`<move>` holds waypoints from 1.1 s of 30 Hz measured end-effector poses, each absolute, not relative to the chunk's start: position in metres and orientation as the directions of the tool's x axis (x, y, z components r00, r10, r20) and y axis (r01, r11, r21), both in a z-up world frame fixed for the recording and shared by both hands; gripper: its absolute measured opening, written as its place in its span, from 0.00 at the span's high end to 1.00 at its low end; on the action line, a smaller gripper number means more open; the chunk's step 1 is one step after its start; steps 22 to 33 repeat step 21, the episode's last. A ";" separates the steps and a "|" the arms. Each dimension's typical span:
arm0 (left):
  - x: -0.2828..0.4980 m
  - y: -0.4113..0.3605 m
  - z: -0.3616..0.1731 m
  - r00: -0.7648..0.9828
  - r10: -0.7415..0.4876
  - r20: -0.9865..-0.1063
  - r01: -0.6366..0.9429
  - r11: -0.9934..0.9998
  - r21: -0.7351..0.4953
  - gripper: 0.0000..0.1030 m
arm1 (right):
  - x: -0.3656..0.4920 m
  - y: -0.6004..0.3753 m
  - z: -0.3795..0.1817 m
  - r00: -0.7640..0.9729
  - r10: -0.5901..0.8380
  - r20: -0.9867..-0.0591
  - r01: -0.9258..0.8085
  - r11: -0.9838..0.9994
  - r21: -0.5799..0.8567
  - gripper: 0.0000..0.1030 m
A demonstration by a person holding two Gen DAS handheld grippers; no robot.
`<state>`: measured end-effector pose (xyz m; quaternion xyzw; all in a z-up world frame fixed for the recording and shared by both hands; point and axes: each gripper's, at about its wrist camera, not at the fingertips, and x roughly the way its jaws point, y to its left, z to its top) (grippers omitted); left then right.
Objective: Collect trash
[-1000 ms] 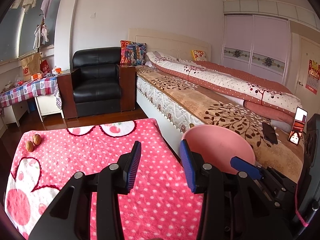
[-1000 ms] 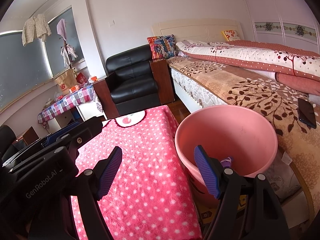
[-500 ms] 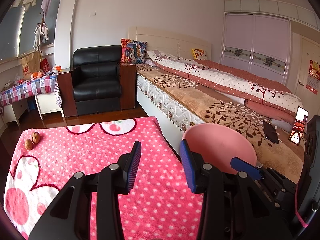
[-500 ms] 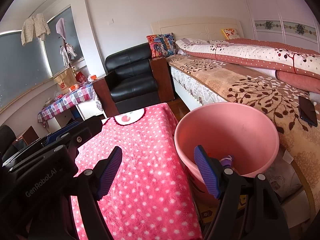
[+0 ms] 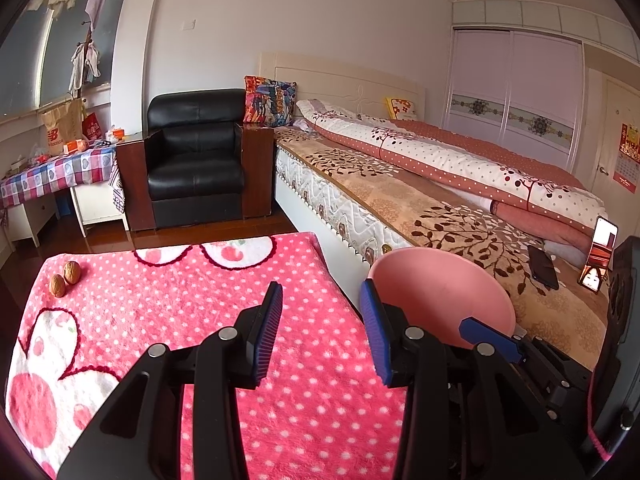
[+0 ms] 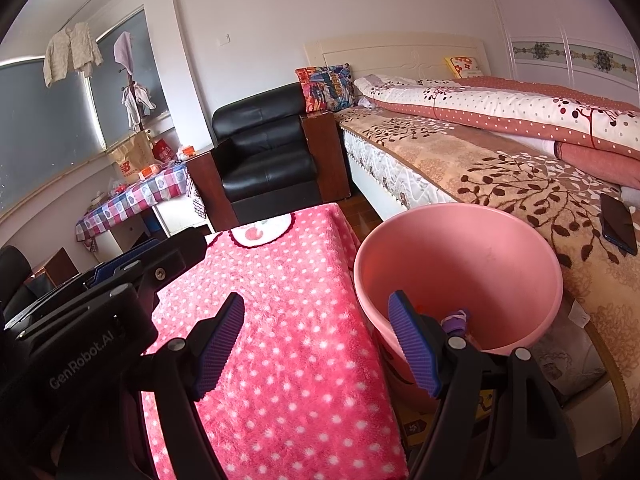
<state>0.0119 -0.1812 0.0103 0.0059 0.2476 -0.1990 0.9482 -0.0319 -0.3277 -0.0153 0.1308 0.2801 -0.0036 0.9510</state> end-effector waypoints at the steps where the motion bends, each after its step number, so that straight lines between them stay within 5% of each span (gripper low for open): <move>1: 0.012 -0.181 0.010 0.797 -0.375 -0.473 0.381 0.920 -0.088 0.60 | -0.032 -0.328 -0.015 0.843 0.066 -0.534 0.080 0.966 0.247 0.29; 33: 0.025 -0.161 0.010 0.811 -0.329 -0.484 0.316 0.942 -0.112 0.60 | -0.017 -0.315 -0.017 0.830 0.103 -0.548 0.039 0.970 0.241 0.29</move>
